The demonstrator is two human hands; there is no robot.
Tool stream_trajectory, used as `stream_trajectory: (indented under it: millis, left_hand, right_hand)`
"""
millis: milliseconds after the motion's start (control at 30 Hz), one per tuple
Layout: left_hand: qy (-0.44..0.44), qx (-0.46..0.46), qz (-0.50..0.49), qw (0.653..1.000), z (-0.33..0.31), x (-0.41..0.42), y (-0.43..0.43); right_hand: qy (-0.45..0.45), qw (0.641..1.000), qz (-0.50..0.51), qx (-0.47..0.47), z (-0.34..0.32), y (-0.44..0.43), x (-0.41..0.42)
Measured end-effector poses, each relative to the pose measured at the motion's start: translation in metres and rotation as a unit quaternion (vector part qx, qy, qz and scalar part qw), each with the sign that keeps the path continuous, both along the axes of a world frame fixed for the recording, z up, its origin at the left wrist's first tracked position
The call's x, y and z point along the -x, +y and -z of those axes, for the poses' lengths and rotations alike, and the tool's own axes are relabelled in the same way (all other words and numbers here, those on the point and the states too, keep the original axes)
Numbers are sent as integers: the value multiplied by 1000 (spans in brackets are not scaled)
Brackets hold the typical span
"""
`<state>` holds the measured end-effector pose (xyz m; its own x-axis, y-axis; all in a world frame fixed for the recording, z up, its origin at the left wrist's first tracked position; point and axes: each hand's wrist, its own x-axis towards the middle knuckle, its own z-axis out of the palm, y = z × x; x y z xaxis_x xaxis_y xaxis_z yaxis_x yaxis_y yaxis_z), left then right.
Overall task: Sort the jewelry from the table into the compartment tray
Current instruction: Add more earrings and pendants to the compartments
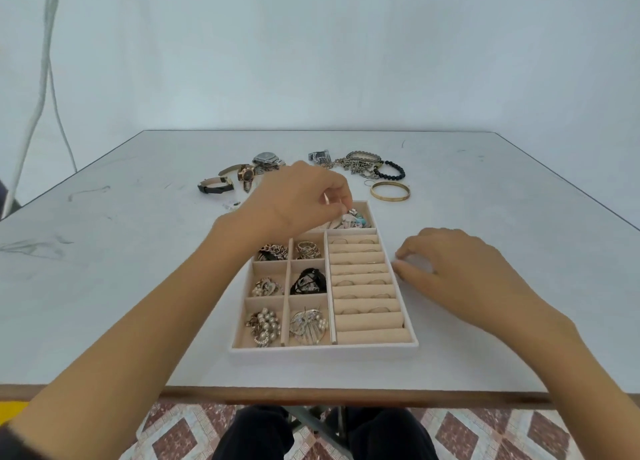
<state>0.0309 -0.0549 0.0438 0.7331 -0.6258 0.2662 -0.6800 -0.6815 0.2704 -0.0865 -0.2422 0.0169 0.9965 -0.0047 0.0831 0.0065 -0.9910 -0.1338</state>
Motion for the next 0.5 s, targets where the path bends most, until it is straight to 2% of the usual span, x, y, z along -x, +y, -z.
stream_trajectory:
  millis: [200,367,500]
  left_hand:
    - [35,47,-45,997,11,-30,-39]
    - [-42,-21,-123,991,21,-58,-72]
    - [-19,-65,-138,988,25,-76,-87]
  right_hand:
    - [38,998,-23,-34,-23,-11,-34]
    - [61,997,-48,13,-28,-9,-57]
    - [68,995,-56,49,-26,-5,-70]
